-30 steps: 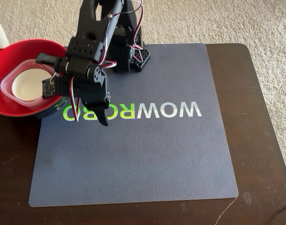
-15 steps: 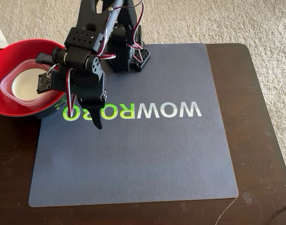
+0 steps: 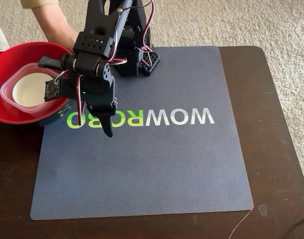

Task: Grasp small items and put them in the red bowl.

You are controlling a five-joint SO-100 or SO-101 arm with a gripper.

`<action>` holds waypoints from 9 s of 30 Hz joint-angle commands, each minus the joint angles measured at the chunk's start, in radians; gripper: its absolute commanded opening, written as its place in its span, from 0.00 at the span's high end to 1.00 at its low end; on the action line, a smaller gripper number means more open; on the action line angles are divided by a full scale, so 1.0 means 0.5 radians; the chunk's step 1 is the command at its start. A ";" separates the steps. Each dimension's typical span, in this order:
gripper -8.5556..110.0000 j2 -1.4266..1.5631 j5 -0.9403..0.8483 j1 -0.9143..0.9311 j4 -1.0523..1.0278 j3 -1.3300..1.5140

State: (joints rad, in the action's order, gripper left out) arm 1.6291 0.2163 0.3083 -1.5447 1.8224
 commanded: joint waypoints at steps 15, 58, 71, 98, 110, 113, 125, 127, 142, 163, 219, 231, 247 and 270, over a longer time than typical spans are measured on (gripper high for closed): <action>0.60 0.092 0.166 -0.086 0.071 0.114; 0.66 0.095 2.304 -0.482 0.549 0.506; 0.70 -0.012 2.255 -0.399 0.678 0.635; 0.69 0.147 2.028 -0.298 0.920 0.746; 0.64 0.052 2.019 -0.086 0.997 0.568; 0.65 -0.031 1.994 -0.049 1.037 0.518; 0.78 -0.110 1.878 -0.110 1.104 0.494; 0.83 -0.114 1.850 -0.126 1.104 0.494; 0.93 -0.074 1.773 -0.129 1.114 0.469; 0.93 0.684 1.298 1.838 0.043 -0.356; 0.93 3.323 0.264 -0.307 1.169 2.464; 0.93 3.323 0.620 -0.316 1.055 2.457; 0.93 3.326 0.138 -0.316 1.086 2.427; 0.93 3.326 0.153 -0.319 1.098 2.430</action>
State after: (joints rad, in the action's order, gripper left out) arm 3.2858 0.2899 0.1411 -1.0078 3.0557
